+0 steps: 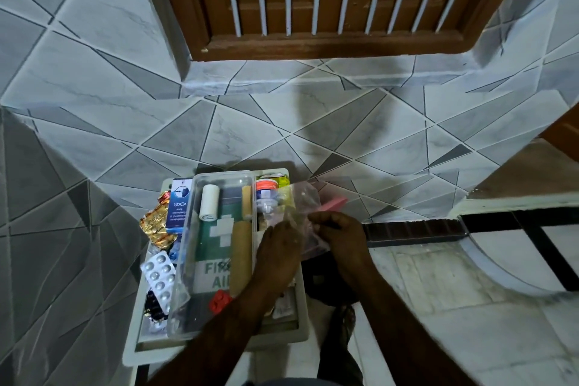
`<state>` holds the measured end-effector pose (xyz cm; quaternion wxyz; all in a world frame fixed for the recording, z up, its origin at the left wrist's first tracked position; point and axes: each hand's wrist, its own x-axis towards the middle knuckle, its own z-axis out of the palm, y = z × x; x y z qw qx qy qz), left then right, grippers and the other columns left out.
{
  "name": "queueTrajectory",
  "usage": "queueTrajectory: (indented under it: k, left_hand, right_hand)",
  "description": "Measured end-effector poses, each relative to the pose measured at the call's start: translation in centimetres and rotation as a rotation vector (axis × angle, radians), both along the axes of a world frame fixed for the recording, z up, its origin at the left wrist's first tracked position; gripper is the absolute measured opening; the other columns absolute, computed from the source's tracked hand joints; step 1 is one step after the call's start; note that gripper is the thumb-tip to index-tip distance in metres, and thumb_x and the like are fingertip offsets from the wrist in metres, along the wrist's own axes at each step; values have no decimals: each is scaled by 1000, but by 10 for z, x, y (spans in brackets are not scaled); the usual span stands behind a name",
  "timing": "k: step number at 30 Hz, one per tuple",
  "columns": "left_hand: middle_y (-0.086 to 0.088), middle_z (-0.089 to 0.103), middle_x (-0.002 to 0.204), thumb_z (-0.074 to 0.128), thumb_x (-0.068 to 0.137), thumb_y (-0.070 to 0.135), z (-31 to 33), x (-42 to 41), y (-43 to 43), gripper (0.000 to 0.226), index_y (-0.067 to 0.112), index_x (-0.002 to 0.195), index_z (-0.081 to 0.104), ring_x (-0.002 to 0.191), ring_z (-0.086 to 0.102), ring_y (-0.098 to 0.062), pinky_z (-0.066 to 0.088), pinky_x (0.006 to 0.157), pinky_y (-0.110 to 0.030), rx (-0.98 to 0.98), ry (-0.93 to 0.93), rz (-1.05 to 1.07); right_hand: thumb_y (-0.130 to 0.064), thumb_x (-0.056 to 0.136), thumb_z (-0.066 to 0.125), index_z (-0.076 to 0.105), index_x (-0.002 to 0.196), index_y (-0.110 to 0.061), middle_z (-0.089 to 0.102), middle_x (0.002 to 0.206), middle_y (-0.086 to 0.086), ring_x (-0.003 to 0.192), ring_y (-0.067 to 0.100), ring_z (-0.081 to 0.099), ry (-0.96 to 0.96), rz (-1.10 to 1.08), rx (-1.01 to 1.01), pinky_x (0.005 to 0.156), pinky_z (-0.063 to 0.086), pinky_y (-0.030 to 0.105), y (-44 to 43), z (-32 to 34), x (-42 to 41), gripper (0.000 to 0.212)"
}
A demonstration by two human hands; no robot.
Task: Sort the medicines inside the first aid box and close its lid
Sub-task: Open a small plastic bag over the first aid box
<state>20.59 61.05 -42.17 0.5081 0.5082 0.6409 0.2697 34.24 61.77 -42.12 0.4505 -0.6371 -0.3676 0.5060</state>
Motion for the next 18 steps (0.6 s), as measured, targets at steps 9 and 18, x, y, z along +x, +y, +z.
queueTrajectory:
  k: [9,18]
  left_hand:
    - [-10,68,105,55,92,12,14,48,44,18,27,98,62,94,66,-27,55,87,-44,-40,-326,139]
    - [-4,67,100,47,96,11,-43,123,74,23,21,96,68,93,64,-25,55,90,-42,-169,-114,-3]
  right_hand:
    - [10,86,57,73,99,-1,73,96,15,78,21,71,194,-218,83,61,58,26,5,27,65,24]
    - [6,84,60,75,87,-23,72,102,17,89,27,67,-25,-301,-76,78,53,35,6,-37,137,33]
